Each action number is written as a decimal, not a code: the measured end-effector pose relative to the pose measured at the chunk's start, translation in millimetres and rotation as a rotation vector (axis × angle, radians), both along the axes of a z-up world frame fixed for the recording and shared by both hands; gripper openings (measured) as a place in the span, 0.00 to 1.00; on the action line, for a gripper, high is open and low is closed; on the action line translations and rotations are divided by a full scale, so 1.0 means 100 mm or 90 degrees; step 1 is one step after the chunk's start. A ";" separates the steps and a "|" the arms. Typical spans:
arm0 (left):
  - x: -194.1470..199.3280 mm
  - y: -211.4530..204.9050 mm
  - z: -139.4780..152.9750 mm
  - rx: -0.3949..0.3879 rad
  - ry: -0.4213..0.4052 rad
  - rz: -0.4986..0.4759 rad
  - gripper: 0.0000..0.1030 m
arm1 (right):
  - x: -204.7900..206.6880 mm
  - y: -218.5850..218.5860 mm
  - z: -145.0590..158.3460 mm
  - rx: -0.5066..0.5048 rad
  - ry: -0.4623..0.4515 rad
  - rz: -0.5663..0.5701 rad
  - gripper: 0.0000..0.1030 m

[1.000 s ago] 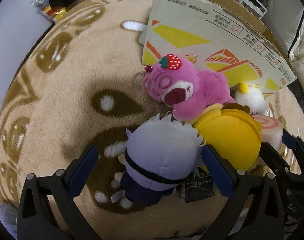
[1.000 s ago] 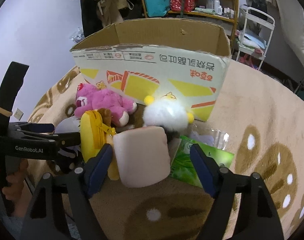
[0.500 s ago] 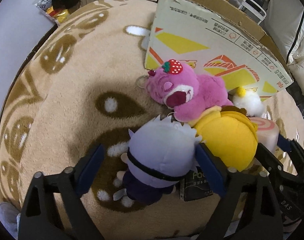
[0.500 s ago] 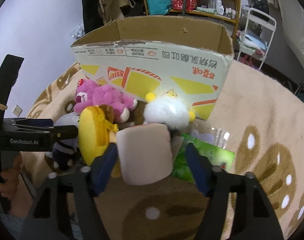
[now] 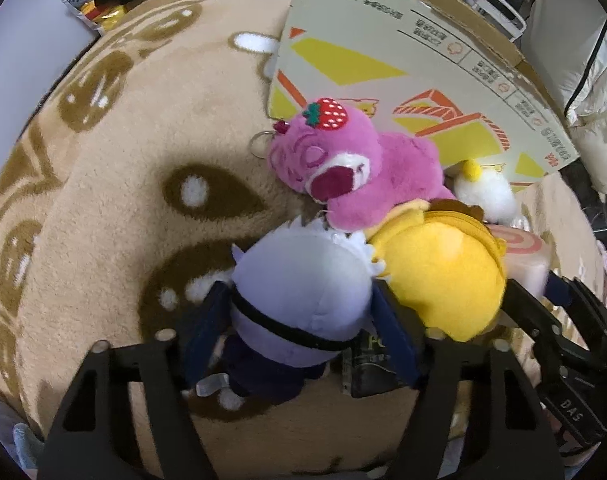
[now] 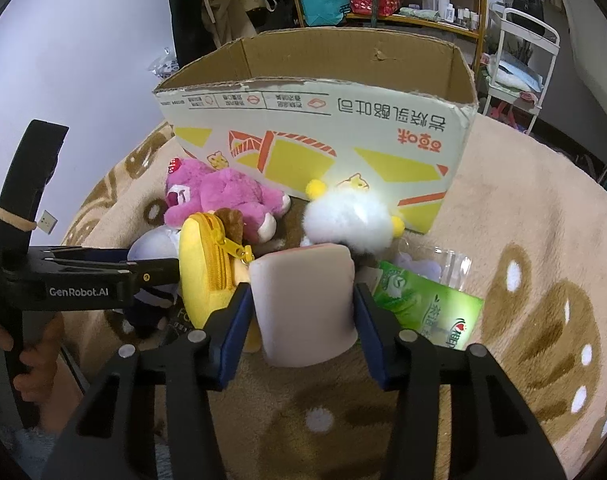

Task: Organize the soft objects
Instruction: 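Close the left tool on the doll while the right tool grips the pink cushion, then lift the doll and cushion and drop both into the cardboard box, then lower the left tool onto the yellow plush while the right tool reaches the green tissue pack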

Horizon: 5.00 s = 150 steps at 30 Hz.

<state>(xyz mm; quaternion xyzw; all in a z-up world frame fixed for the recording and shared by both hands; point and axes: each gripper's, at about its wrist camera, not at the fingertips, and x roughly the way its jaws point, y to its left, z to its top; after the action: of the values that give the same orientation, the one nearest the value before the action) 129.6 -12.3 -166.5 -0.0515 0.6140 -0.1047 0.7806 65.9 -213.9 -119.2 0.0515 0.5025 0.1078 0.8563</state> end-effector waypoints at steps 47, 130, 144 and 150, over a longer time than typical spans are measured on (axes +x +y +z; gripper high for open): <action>-0.76 0.15 1.27 0.068 -0.353 0.084 0.63 | -0.41 -0.21 0.74 -0.032 -0.169 -0.100 0.39; -0.23 -0.57 1.50 0.109 -0.450 -0.040 0.96 | 0.08 -0.64 1.00 0.032 -0.259 -0.110 1.00; -0.62 -0.56 1.49 0.131 -0.424 -0.050 0.96 | -0.41 -0.65 1.09 0.024 -0.240 -0.121 1.00; -0.66 -0.59 1.43 0.149 -0.422 -0.059 0.96 | -0.49 -0.71 1.04 0.022 -0.224 -0.140 1.00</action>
<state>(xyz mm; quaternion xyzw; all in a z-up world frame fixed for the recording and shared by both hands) 63.8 -71.1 -23.0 0.1033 0.3370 -0.0799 0.9324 16.5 -284.7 -15.3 0.1010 0.3344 0.0294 0.9365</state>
